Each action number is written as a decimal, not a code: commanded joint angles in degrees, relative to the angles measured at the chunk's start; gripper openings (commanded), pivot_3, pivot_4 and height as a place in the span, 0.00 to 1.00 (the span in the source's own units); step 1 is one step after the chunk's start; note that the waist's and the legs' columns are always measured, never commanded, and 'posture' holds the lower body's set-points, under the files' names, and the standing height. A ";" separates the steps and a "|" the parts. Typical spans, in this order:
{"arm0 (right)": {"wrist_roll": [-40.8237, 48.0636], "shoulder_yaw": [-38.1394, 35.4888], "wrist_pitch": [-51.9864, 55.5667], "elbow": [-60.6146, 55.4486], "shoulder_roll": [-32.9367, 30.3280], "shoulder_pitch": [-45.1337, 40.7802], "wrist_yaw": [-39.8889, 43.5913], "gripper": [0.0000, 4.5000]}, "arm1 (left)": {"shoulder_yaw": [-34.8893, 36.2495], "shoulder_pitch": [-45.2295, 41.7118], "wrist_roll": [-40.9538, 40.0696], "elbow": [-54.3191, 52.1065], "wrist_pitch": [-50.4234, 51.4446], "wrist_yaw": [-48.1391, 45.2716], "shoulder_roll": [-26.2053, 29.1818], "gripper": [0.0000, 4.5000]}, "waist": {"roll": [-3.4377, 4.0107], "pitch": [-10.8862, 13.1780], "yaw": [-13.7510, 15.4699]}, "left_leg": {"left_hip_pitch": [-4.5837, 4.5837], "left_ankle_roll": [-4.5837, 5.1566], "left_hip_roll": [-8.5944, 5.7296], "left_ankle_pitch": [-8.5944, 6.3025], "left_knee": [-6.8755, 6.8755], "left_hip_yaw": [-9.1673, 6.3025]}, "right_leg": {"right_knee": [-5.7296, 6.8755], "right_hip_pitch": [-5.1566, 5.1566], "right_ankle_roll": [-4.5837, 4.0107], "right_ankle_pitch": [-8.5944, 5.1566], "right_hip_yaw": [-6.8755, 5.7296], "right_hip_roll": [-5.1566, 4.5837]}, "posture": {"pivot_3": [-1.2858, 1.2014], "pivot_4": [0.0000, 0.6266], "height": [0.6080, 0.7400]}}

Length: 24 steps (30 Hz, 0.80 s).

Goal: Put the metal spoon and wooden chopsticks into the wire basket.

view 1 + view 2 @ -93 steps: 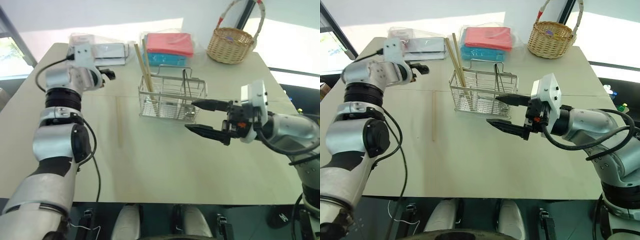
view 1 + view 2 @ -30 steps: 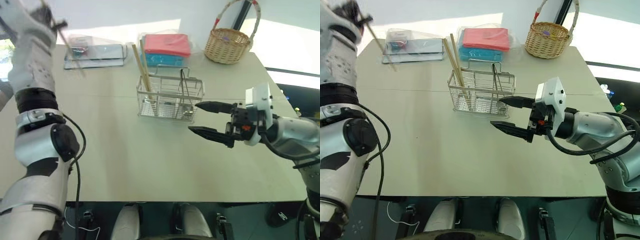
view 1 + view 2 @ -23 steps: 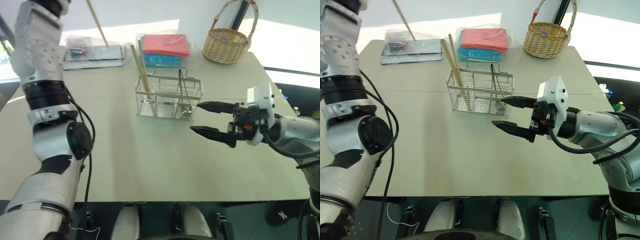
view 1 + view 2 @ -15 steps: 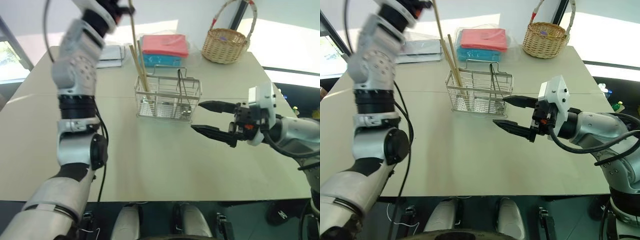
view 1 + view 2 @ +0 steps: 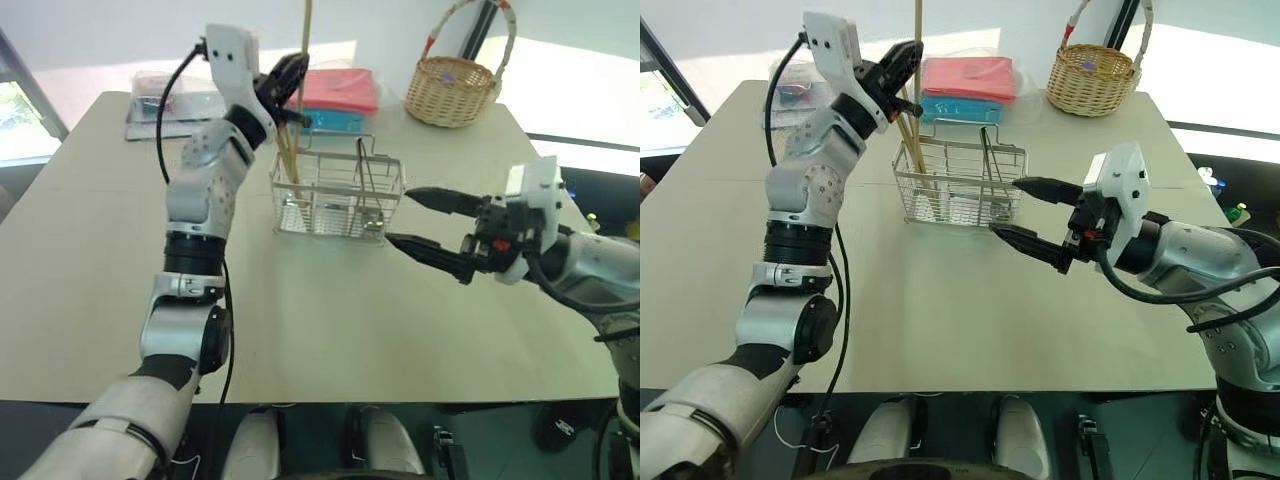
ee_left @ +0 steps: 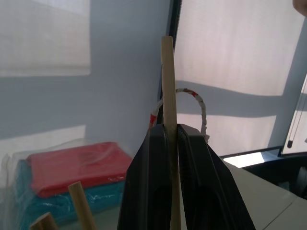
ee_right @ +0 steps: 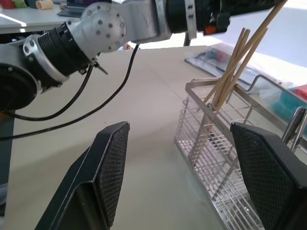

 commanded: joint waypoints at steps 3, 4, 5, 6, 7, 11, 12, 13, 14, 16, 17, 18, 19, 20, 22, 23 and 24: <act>-1.69 -0.23 -2.03 0.18 0.89 -0.71 -0.16 0.78 | 0.23 -0.65 -0.17 -2.25 0.46 -0.39 0.25 0.35 | 0.00 0.00 0.07 | -0.03 0.01 0.00 -0.01 0.03 -0.01 | 0.00 0.00 0.00 0.00 0.00 0.00 | 0.52 0.24 0.72; -1.93 -0.06 -2.12 0.32 1.07 -0.84 -0.17 0.78 | 0.37 -0.67 -0.34 -2.54 0.72 -0.38 0.32 0.46 | 0.01 0.00 0.06 | -0.03 0.03 0.00 -0.02 0.05 0.00 | 0.00 0.01 0.00 0.00 0.00 0.00 | 0.52 0.24 0.72; -2.11 0.07 -2.21 0.44 1.21 -0.93 -0.15 0.78 | 0.53 -0.70 -0.50 -2.84 0.95 -0.32 0.34 0.57 | 0.00 0.00 0.06 | -0.03 0.04 0.00 -0.02 0.05 -0.01 | 0.00 0.01 0.00 0.00 0.00 0.00 | 0.52 0.24 0.72; -2.38 0.34 -2.37 0.74 1.45 -1.19 -0.14 0.78 | 0.87 -0.82 -0.81 -3.33 1.23 -0.09 0.37 0.68 | 0.01 0.00 0.02 | -0.03 0.04 0.00 -0.02 0.05 -0.01 | 0.00 0.01 0.00 0.00 0.00 0.00 | 0.52 0.24 0.72; -2.68 0.66 -2.54 1.08 1.66 -1.47 -0.09 0.78 | 1.29 -0.94 -1.21 -3.76 1.55 0.21 0.36 0.80 | 0.01 0.01 0.01 | -0.03 0.04 0.00 -0.02 0.05 -0.01 | 0.00 0.01 0.00 0.00 0.00 0.00 | 0.52 0.24 0.72; -3.57 1.52 -3.15 2.03 2.24 -2.22 0.61 0.78 | 2.20 -0.99 -2.01 -5.68 2.70 1.05 0.54 0.98 | 0.01 0.01 0.00 | -0.02 0.04 0.00 -0.02 0.05 -0.02 | 0.01 0.00 0.00 0.00 0.00 0.00 | 0.52 0.24 0.72; -3.72 1.66 -3.24 2.29 2.32 -2.41 0.81 0.78 | 2.31 -1.02 -2.13 -6.04 2.96 1.22 0.63 0.98 | 0.01 0.01 -0.01 | -0.02 0.04 0.00 -0.02 0.05 -0.02 | 0.01 0.01 0.00 0.00 0.00 0.00 | 0.52 0.24 0.72; -4.05 1.94 -3.45 2.88 2.29 -2.81 1.36 0.78 | 2.83 -1.37 -2.49 -7.04 3.95 1.86 1.17 0.98 | 0.02 0.01 -0.01 | -0.02 0.04 0.00 -0.02 0.05 -0.02 | 0.01 0.00 0.00 0.00 0.00 0.00 | 0.52 0.24 0.72; -4.30 2.13 -3.60 3.29 2.26 -3.09 1.75 0.78 | 3.19 -1.62 -2.78 -7.76 4.70 2.33 1.57 0.98 | 0.02 0.01 -0.04 | -0.02 0.04 0.00 -0.02 0.05 -0.02 | 0.01 0.01 0.00 0.00 0.00 0.00 | 0.52 0.24 0.72; -4.78 2.56 -3.90 4.61 1.92 -4.13 3.02 0.78 | 5.29 -3.14 -4.70 -9.81 8.65 2.83 4.50 0.98 | 0.05 0.03 -0.17 | -0.02 0.04 0.00 -0.02 0.06 -0.02 | 0.02 0.00 0.00 0.00 0.00 0.00 | 0.52 0.24 0.72; -5.01 2.71 -4.00 5.43 1.61 -4.83 3.75 0.78 | 6.31 -3.90 -5.88 -10.99 11.01 1.88 7.25 0.98 | 0.07 0.04 -0.22 | -0.02 0.04 0.01 -0.02 0.05 -0.02 | 0.02 -0.01 0.00 0.00 0.00 0.01 | 0.52 0.24 0.72; -5.26 2.84 -4.04 6.17 1.34 -5.52 4.41 0.78 | 6.85 -4.41 -6.41 -12.05 13.03 0.82 10.11 0.98 | 0.07 0.05 -0.27 | -0.02 0.04 0.02 -0.02 0.05 -0.02 | 0.03 -0.03 0.00 0.00 0.00 0.03 | 0.52 0.24 0.72; -5.40 2.84 -4.09 6.88 0.93 -6.18 5.18 0.78 | 7.50 -4.48 -7.24 -13.38 15.73 -1.46 14.24 0.98 | 0.12 0.05 -0.17 | -0.02 0.04 0.03 -0.02 0.05 -0.02 | 0.03 -0.04 0.00 0.00 0.00 0.04 | 0.52 0.24 0.72; -5.46 2.78 -4.08 7.48 0.64 -6.71 5.84 0.78 | 7.83 -4.31 -7.99 -14.54 18.26 -3.92 18.04 0.98 | 0.13 0.09 -0.14 | -0.01 0.04 0.04 -0.02 0.04 -0.03 | 0.03 -0.03 0.00 0.00 0.00 0.06 | 0.52 0.24 0.72; -6.06 2.63 -4.48 8.97 0.00 -7.32 7.40 0.78 | 7.38 -2.73 -9.18 -17.12 22.12 -10.26 26.23 0.98 | 0.22 0.12 -0.64 | -0.02 0.03 0.03 -0.02 0.04 0.01 | 0.04 -0.06 0.00 0.00 0.03 0.06 | 0.52 0.24 0.72; -6.66 2.66 -4.93 10.02 -0.34 -7.60 8.23 0.78 | 6.78 -1.21 -10.00 -18.71 23.53 -14.68 30.68 0.98 | 0.23 0.13 -0.74 | -0.03 0.03 0.03 -0.02 0.02 0.01 | 0.04 -0.09 0.00 0.00 0.03 0.07 | 0.52 0.24 0.72; -7.14 2.54 -5.33 11.35 -0.72 -8.00 9.01 0.78 | 6.51 1.71 -11.28 -21.46 24.53 -20.88 36.26 0.98 | 0.28 0.12 -0.87 | -0.02 0.03 0.04 -0.02 -0.02 0.02 | 0.04 -0.09 -0.01 -0.01 0.03 0.07 | 0.52 0.24 0.72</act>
